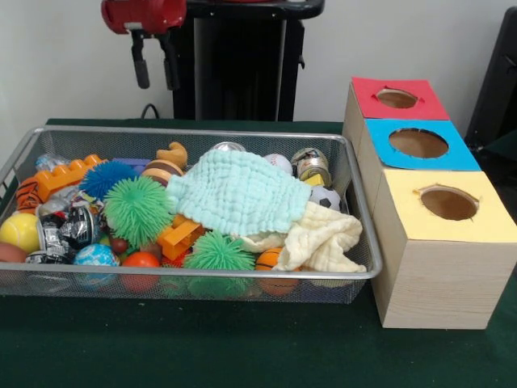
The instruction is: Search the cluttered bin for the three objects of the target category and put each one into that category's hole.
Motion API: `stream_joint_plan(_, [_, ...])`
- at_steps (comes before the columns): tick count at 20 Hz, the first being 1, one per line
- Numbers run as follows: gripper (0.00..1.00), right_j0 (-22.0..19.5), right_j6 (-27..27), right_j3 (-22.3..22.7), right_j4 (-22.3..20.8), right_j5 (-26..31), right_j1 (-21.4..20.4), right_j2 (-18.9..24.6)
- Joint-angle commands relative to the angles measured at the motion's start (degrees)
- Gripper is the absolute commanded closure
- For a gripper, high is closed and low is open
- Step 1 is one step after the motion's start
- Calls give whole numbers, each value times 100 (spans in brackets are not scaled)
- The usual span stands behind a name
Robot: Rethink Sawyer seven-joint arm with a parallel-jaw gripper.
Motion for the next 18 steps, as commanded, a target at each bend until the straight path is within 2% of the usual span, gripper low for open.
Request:
stream_joint_plan(1, [0, -261, -1013, -665, -818, 515, 837, -203])
stream_joint_plan(4, [0, -411, -1002, -753, -1102, 457, 1118, -290])
stream_joint_plan(10, [0, -739, -1042, -944, -1613, 373, 1381, -364])
stream_joint_plan(14, [0, -924, -1141, -1059, -1891, 534, 1202, -404])
stream_joint_plan(18, [0, -1299, -1361, -939, -1862, 786, 744, -215])
